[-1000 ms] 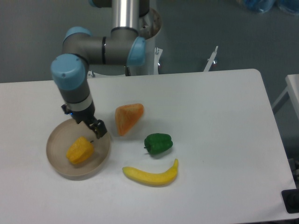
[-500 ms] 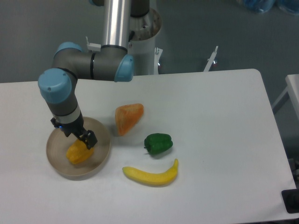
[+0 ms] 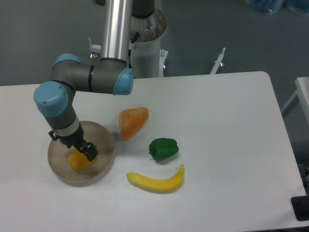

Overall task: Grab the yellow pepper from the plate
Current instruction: 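Close the gripper around the yellow pepper on the plate, then lift the yellow pepper off the plate and carry it up and away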

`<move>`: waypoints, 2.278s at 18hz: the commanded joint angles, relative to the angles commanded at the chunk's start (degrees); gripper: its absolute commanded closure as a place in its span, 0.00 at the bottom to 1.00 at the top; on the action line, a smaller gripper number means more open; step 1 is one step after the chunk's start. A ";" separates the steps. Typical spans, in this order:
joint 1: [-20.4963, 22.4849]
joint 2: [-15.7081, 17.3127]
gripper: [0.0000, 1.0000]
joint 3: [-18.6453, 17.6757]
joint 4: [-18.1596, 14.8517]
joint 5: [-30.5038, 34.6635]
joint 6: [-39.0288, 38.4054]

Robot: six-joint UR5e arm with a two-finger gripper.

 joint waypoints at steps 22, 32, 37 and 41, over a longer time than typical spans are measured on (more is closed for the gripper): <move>12.55 10.72 0.99 1.49 -10.00 -1.23 10.43; 27.15 14.24 0.99 1.49 -19.07 -3.69 43.55; 32.51 13.45 0.97 1.49 -19.60 -3.78 58.96; 36.64 12.22 0.96 1.41 -19.60 -5.01 66.59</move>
